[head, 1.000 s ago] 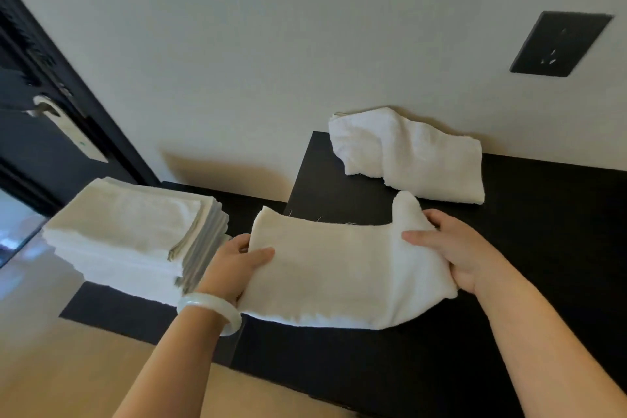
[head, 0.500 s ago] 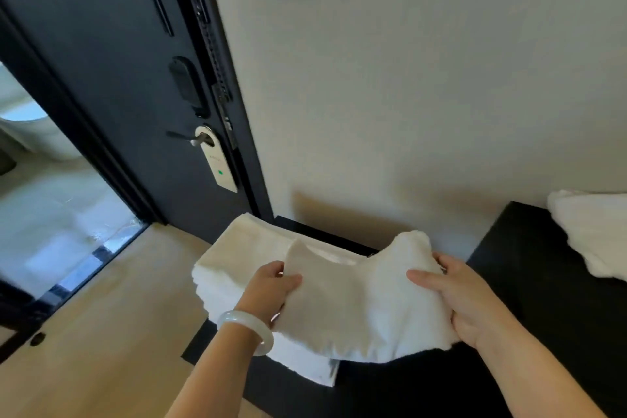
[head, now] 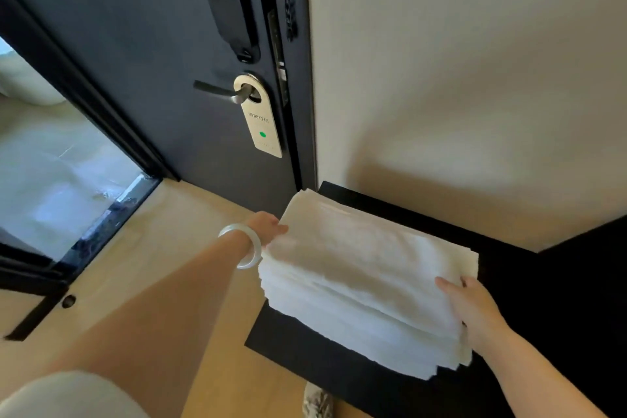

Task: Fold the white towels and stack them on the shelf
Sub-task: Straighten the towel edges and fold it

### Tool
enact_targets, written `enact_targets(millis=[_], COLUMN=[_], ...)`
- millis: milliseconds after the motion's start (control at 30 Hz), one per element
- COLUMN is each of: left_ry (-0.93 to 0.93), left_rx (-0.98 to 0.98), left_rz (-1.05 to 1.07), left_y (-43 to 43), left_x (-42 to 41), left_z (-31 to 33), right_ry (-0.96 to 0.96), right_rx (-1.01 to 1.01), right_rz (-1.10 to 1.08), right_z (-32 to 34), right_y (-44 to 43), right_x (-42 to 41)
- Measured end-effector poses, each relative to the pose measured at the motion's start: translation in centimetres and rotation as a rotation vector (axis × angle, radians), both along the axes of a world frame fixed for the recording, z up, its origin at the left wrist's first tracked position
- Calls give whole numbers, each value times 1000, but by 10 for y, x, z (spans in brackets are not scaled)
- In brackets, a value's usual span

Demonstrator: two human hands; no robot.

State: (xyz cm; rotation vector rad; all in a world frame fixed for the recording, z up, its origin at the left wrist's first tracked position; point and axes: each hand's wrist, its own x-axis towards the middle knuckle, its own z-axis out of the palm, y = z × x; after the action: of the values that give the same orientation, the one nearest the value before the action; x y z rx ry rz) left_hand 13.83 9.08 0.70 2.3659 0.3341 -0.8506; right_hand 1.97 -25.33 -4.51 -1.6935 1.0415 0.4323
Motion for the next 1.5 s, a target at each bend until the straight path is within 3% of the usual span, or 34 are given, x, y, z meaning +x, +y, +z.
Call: enact_targets(millis=[133, 400, 600, 633, 733, 767, 833, 900, 1000, 1100, 1333, 1500], left_ry=[-51, -237, -158, -198, -484, -566, -586, -476, -346, -329, -274, -275], left_rx=[-42, -95, -60, -15, 233, 281, 321, 332, 366, 398, 445, 345], left_rz=[53, 54, 40, 28, -178, -305, -576, -714, -741, -765, -747, -737], left_y=[11, 13, 14, 11, -8, -19, -43, -59, -58, -55, -71, -123], left_x=[1, -4, -18, -19, -28, -35, -49, -61, -69, -73, -71, -81], left_z=[-26, -25, -45, -44, -42, -42, -50, -65, -87, -98, -76, -40], right_ry=[-36, -328, -164, -157, -270, -329, -343, -210, -51, -19, -18, -114], right_rx=[-95, -249, -329, -434, -1012, -1071, -963, -881, -832, -834, -760, -671], right_rz=[4, -114, -51, -2, 375, 524, 785, 917, 954, 982, 979, 876], right_z=[-12, -5, -13, -10, -1, 3, 3, -12, -33, -44, -30, 18], right_y=[-5, -3, 7, 11, 34, 46, 65, 70, 63, 58, 53, 17], right_x=[3, -8, -27, -27, -28, -27, -22, -19, -23, -28, -18, -25])
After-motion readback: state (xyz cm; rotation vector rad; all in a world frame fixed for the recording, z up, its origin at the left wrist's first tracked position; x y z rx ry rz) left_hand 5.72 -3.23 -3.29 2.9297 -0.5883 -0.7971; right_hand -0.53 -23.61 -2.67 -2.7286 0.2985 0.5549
